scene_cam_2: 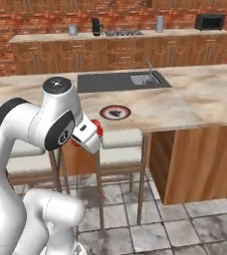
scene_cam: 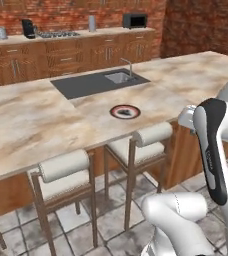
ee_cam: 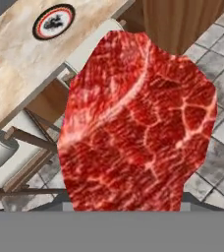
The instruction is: Take the steak from the fridge and place it on the digital scale on the counter by the fridge. Wait a few seconds for a reading, then move it to the plate on the dining counter.
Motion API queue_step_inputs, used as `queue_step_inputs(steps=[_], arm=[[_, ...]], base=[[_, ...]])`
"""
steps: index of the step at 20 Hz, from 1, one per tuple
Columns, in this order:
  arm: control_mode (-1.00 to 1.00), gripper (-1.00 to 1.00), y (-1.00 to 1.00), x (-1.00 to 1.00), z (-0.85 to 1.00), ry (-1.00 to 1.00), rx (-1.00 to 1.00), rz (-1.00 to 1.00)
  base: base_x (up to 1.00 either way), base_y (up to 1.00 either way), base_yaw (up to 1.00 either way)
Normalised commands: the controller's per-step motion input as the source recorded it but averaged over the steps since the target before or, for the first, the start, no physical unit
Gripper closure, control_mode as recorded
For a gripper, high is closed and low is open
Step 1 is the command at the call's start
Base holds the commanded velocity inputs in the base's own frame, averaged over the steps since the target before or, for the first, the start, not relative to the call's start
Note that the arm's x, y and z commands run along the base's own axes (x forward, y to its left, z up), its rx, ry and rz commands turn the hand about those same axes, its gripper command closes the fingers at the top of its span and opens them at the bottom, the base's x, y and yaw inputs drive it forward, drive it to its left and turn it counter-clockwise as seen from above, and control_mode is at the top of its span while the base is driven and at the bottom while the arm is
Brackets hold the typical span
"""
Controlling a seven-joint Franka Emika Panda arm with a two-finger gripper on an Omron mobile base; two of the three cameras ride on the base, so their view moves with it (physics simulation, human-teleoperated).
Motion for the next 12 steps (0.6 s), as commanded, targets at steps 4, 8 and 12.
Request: queue_step_inputs(steps=[4,8,12], arm=[[1.0,1.0,0.0,0.0,0.0,0.0,0.0,0.0],[1.0,1.0,0.0,0.0,0.0,0.0,0.0,0.0],[1.0,1.0,0.0,0.0,0.0,0.0,0.0,0.0]], base=[[0.83,-0.46,0.58],[0.88,-0.48,0.55],[0.99,-0.53,0.49]])
